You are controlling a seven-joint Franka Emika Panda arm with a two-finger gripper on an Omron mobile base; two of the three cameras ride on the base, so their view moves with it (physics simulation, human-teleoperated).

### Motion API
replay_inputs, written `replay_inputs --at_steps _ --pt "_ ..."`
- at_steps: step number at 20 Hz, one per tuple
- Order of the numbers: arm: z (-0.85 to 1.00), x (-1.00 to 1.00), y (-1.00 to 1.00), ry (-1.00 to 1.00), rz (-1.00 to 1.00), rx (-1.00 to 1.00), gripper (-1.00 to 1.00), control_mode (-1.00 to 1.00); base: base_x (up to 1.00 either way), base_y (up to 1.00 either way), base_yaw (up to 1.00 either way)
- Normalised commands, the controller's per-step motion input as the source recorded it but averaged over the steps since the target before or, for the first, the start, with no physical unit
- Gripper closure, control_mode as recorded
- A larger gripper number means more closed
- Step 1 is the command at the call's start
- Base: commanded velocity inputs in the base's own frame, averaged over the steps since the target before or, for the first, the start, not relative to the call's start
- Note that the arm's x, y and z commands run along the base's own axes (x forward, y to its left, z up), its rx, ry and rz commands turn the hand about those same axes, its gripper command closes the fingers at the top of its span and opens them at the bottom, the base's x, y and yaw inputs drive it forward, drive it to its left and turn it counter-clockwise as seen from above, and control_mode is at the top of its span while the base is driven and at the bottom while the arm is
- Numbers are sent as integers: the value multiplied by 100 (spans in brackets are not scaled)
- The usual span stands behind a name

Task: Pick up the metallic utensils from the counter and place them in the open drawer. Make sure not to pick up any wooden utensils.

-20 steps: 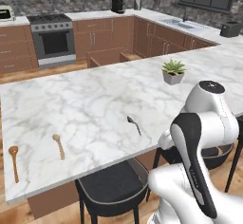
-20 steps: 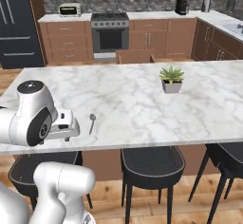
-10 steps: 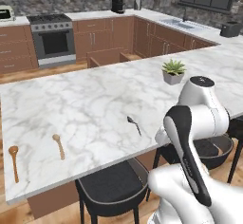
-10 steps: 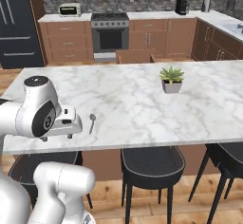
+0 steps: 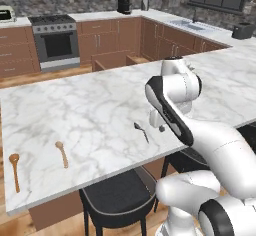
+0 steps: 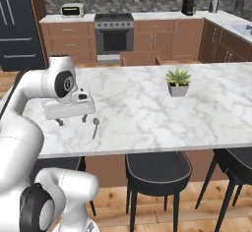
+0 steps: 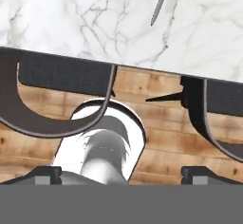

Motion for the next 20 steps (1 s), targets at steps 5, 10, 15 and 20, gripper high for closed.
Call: replay_inputs --at_steps 5,10,15,20 --pt "-63 88 9 -8 0 -1 -100 -100 0 0 0" --pt "-63 65 0 -19 -5 8 -100 -100 0 0 0" --pt "-43 54 0 -18 -4 13 -100 -100 0 0 0" --pt "-27 58 0 -9 0 2 -100 -100 0 0 0"
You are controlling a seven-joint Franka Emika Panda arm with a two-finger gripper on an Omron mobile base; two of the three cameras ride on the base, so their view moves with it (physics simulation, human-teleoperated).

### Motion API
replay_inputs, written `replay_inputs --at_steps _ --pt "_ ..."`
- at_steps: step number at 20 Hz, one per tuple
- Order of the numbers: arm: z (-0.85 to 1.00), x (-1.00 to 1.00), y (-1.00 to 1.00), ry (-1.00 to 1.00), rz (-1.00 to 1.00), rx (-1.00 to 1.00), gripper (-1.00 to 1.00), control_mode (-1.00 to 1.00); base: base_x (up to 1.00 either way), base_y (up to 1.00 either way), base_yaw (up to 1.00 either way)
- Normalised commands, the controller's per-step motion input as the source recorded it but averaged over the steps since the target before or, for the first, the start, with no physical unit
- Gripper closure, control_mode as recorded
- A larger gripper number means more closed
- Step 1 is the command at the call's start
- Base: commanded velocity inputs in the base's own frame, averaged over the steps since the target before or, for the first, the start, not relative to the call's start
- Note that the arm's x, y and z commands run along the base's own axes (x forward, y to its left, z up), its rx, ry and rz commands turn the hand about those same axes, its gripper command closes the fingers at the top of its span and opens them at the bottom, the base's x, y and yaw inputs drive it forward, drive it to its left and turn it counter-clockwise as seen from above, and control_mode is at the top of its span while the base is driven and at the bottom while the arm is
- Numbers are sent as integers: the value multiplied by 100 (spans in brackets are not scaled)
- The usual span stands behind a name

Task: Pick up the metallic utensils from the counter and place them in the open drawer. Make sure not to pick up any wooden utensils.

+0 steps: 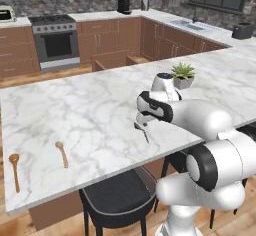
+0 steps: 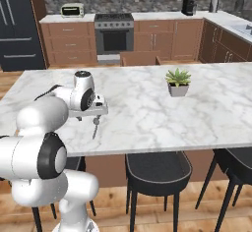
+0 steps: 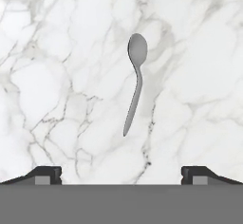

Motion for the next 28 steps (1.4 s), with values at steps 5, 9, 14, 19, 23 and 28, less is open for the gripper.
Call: replay_inputs --at_steps 5,9,14,19,23,28 --pt "-13 3 6 -8 0 -2 -100 -100 0 0 0" --pt "-19 0 5 -7 0 -6 -100 -100 0 0 0" --pt "-30 0 3 -1 0 -5 -100 -100 0 0 0" --pt "-39 0 -3 1 0 -3 -100 -100 0 0 0" --pt "-26 9 0 2 0 0 -100 -100 0 0 0" --pt "-5 23 0 3 0 3 -100 -100 0 0 0"
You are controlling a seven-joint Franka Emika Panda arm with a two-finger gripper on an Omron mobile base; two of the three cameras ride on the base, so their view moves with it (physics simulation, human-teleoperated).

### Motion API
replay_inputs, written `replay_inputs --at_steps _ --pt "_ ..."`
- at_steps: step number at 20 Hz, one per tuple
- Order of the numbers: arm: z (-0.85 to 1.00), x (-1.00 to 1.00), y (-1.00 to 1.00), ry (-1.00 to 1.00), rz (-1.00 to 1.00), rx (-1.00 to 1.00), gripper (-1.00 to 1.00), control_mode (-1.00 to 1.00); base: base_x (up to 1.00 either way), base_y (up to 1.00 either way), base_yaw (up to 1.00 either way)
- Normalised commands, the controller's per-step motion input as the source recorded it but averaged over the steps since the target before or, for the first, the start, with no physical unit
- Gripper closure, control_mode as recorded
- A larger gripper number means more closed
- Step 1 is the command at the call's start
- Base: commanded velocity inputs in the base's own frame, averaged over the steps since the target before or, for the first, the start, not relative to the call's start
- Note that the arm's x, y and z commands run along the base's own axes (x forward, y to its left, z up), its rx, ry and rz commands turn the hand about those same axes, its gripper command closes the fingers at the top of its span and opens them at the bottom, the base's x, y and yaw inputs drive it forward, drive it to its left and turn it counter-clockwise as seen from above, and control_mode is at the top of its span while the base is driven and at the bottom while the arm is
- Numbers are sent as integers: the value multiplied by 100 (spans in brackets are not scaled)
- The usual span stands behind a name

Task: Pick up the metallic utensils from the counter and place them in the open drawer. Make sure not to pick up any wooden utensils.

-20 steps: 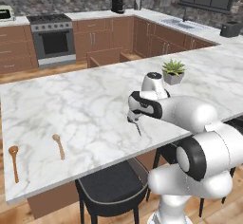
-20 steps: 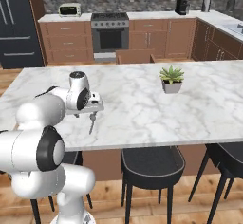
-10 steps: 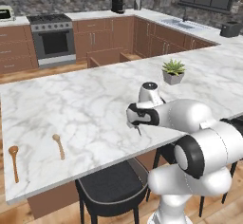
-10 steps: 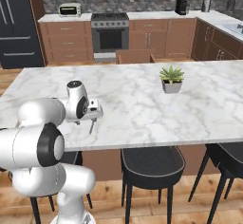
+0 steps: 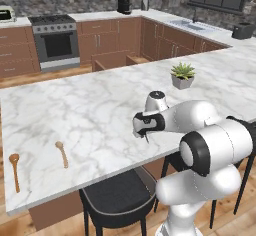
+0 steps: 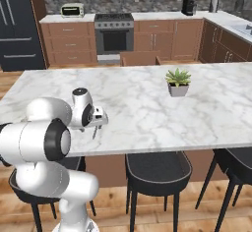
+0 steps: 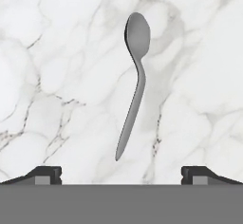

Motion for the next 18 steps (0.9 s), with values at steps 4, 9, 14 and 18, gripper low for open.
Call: replay_inputs --at_steps 4,9,14,18 --pt "-5 26 0 1 0 4 -100 -100 0 0 0" --pt "-16 15 0 3 0 0 -100 -100 0 0 0" --pt "-25 1 0 0 0 0 -100 -100 0 0 0" --pt "-27 8 0 0 0 0 -100 -100 0 0 0"
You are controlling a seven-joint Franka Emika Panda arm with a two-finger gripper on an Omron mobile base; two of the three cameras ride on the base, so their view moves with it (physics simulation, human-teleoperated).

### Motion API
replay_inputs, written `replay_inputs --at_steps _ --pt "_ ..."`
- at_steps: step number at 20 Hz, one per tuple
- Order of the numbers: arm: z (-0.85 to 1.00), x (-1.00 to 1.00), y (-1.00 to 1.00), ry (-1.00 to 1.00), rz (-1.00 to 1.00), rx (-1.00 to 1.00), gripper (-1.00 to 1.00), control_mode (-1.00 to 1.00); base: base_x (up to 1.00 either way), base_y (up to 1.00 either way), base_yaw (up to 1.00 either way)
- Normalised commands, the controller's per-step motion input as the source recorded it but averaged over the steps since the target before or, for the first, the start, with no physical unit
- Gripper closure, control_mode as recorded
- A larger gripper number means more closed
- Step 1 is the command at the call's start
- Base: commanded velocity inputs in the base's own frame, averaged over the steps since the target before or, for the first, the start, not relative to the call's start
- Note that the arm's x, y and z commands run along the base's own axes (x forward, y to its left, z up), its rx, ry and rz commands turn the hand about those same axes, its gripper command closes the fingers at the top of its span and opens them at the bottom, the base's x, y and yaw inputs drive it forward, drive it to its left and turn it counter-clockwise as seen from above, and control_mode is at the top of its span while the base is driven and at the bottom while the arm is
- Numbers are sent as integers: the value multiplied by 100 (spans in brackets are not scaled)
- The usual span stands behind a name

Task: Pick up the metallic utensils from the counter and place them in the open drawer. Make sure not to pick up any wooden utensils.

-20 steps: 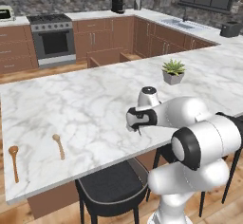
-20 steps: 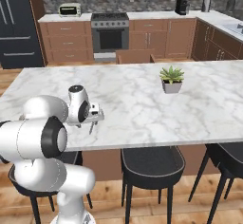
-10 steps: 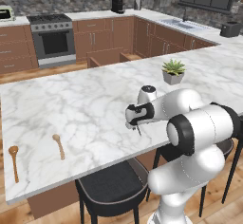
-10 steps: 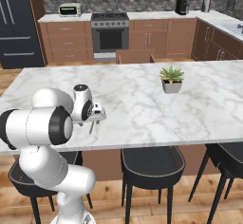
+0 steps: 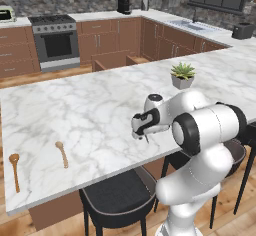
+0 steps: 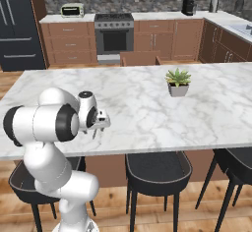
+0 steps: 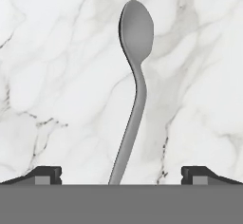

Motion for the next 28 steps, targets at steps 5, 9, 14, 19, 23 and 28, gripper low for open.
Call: replay_inputs --at_steps 5,9,14,19,23,28 --pt "-10 27 0 0 0 0 -100 -100 0 0 0" --pt "0 31 0 0 0 0 -100 -100 0 0 0" --pt "0 31 1 0 0 0 -100 -100 0 0 0" --pt "-2 20 3 0 0 0 -100 -100 0 0 0" --pt "-22 0 0 0 0 0 -100 -100 0 0 0" --pt "-34 0 0 0 0 0 -100 -100 0 0 0"
